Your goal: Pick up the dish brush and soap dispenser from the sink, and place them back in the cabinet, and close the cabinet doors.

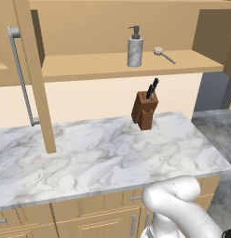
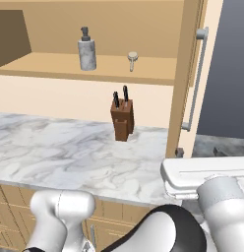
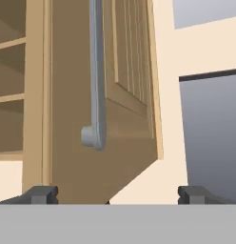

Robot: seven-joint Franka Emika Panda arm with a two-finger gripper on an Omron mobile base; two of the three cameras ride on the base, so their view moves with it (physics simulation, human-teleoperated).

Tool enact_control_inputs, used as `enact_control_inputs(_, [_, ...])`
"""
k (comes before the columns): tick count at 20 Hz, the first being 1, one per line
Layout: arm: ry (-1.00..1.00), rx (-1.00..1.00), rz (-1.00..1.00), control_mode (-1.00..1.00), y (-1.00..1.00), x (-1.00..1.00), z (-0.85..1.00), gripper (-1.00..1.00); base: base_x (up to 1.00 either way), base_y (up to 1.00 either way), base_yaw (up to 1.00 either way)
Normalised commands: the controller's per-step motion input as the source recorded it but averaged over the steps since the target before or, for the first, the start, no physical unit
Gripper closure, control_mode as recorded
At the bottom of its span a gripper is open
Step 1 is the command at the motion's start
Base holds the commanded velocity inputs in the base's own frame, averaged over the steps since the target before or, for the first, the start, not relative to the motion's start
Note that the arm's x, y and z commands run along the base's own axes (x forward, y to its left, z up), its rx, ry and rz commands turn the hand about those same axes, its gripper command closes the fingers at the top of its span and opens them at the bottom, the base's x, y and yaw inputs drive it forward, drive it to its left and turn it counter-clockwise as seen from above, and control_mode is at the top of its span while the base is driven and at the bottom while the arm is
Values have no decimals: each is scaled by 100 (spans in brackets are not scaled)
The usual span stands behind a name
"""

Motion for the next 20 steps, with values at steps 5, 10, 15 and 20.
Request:
enact_control_inputs(5, [0,0,11,-100,-3,20,-4,-100,0,0,0])
enact_control_inputs(10, [0,0,5,-100,0,20,0,-100,0,0,0])
enact_control_inputs(15, [0,0,5,-100,0,17,-2,-100,0,0,0])
enact_control_inputs(20, [0,0,8,-100,19,18,-9,-100,0,0,0])
